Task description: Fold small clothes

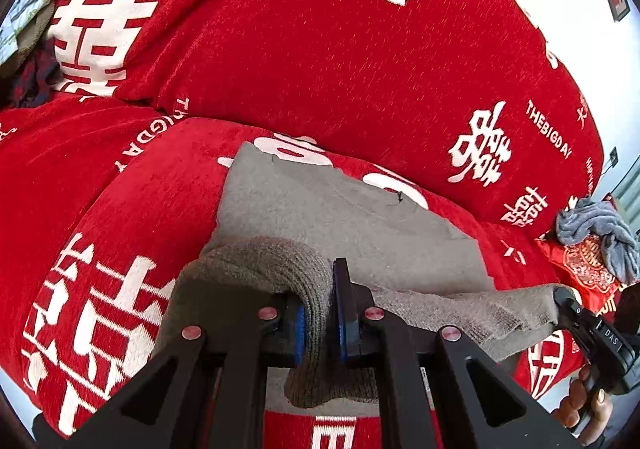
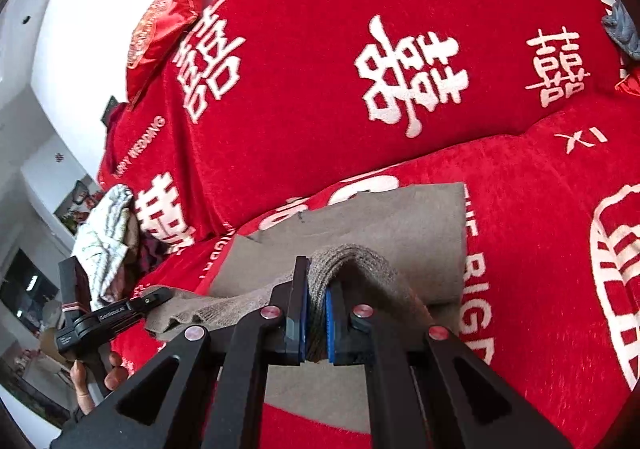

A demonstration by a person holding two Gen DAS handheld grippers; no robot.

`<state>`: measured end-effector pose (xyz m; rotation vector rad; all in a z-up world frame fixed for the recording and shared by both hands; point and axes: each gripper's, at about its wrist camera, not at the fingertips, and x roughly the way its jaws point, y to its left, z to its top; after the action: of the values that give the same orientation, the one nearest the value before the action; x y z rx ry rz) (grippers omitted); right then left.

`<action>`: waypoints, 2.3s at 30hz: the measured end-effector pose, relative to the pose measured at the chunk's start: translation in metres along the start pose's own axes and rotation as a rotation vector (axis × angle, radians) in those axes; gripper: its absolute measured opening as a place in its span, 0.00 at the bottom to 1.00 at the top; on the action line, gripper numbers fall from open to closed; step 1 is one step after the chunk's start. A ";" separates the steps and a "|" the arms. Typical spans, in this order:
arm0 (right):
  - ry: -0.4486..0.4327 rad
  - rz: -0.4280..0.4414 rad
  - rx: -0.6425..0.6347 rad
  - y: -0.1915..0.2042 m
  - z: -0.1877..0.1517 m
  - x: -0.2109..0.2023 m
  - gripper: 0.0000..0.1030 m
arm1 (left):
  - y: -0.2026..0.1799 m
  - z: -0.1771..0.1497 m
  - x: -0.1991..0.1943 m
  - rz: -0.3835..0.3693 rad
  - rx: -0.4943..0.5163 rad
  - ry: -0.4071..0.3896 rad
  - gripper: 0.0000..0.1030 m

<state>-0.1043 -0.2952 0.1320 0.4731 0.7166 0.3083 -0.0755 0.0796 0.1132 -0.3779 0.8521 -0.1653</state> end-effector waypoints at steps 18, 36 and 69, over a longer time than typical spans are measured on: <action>0.064 -0.140 -0.054 -0.011 0.018 0.052 0.07 | -0.019 0.013 0.058 0.157 0.090 0.028 0.13; 0.073 -0.178 -0.077 -0.011 0.044 0.086 0.07 | -0.016 0.039 0.086 0.166 0.115 0.040 0.13; 0.153 -0.311 -0.028 -0.064 0.065 0.180 0.07 | -0.006 0.092 0.200 0.159 0.098 0.203 0.13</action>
<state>0.0765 -0.2931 0.0418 0.3075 0.9206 0.0624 0.1244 0.0398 0.0305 -0.2026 1.0656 -0.0981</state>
